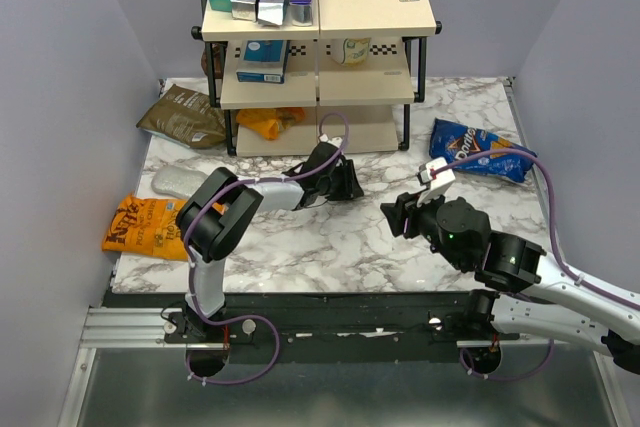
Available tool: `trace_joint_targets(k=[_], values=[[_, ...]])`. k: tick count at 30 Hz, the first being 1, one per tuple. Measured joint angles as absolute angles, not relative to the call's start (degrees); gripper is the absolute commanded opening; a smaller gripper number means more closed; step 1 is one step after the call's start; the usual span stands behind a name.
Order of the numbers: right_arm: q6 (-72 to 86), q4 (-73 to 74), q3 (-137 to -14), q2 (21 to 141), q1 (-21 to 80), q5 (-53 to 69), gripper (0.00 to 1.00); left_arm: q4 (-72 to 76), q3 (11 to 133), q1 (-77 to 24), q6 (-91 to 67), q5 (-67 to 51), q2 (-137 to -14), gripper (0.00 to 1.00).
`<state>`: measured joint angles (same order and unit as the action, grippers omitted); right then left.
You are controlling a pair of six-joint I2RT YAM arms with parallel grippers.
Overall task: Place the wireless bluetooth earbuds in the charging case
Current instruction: Place the charging case at the center of the board.
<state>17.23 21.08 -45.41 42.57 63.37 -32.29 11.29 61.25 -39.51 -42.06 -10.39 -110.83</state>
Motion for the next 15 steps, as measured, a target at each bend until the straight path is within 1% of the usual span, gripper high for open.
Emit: trace_joint_targets(k=[4, 15], values=[[17.4, 21.1, -45.3, 42.2, 63.4, -32.3, 0.57, 10.8, 61.5, -39.6, -41.4, -10.2, -110.7, 0.56], [17.8, 21.1, -45.0, 42.0, 63.4, -32.3, 0.57, 5.9, 60.1, -37.8, -39.1, -8.8, -107.5, 0.57]])
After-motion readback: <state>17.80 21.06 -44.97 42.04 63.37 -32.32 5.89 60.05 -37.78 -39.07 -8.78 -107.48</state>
